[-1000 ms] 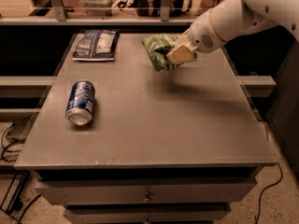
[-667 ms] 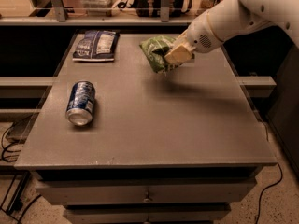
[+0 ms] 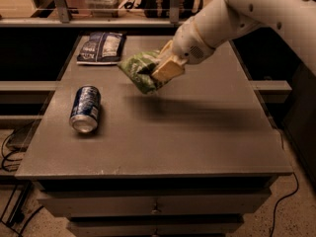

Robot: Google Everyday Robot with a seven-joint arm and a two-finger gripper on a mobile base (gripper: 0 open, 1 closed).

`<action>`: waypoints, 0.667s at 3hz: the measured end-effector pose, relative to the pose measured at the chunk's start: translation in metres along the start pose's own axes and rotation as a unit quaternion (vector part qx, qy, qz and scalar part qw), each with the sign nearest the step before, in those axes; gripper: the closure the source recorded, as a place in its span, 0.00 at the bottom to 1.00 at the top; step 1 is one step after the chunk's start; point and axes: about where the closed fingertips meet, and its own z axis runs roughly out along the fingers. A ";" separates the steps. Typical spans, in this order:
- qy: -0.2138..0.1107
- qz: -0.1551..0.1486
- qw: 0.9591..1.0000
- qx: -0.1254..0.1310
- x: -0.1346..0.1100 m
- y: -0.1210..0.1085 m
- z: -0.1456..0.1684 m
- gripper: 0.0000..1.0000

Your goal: Move green jalapeno chip bag near pepsi can

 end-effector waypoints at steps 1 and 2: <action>-0.009 -0.031 0.999 -0.043 -0.014 0.032 0.023 1.00; -0.011 -0.026 0.998 -0.065 -0.012 0.048 0.041 0.83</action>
Offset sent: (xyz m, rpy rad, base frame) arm -0.0544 0.0503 -0.0506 0.0117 0.1056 0.1413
